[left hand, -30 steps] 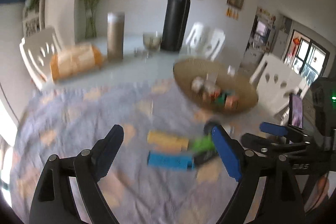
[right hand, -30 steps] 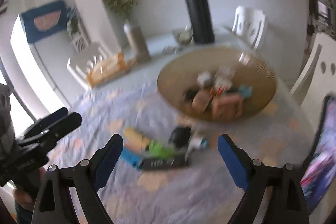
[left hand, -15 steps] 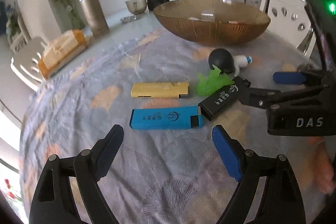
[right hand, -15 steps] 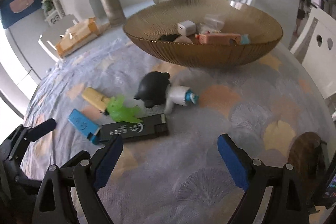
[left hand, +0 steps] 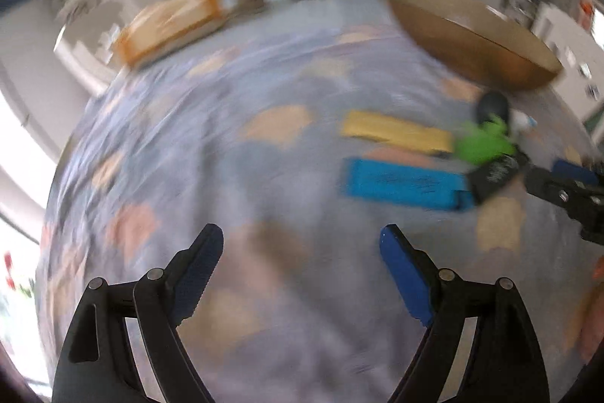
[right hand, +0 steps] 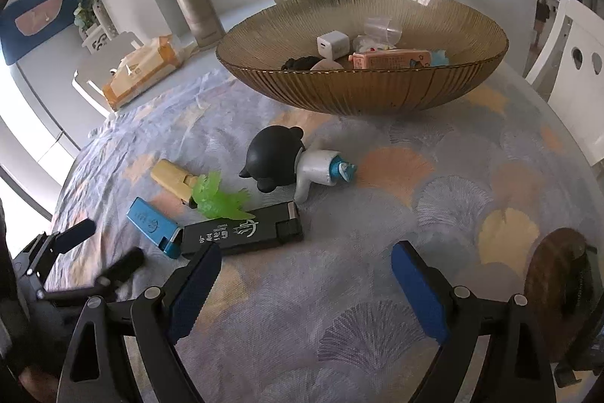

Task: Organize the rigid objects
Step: 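Move the left tool toward the blue lighter on the cloth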

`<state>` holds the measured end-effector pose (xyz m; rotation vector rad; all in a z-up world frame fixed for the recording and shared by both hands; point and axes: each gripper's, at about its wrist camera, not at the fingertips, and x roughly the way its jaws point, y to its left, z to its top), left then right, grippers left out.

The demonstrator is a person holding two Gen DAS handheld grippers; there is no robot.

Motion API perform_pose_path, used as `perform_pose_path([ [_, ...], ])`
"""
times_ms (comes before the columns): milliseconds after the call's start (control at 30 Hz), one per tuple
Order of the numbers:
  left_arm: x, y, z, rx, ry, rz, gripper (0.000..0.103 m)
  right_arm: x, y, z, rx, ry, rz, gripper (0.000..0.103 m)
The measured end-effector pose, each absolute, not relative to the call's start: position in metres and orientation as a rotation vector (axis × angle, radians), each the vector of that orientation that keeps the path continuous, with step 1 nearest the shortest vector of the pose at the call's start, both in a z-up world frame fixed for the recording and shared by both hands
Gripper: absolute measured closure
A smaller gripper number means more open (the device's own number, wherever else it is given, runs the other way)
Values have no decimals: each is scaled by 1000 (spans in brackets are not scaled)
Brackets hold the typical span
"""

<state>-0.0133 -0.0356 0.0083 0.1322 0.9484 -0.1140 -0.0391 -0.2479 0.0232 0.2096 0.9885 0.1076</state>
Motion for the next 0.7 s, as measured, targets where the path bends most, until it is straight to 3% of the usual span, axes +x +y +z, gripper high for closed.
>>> perform_pose_path([
  [200,-11,6,13,-6,965,-123,20,-40,-237,24,161,986,127,12],
  [433,-5,-69,37,263,815,-444,18,-40,-235,23,156,1000,170,12],
  [567,16,-103,19,426,886,-580,16,-39,-243,23,210,996,183,12],
  [700,26,-110,18,352,941,-725,17,-40,-246,23,236,992,196,12],
])
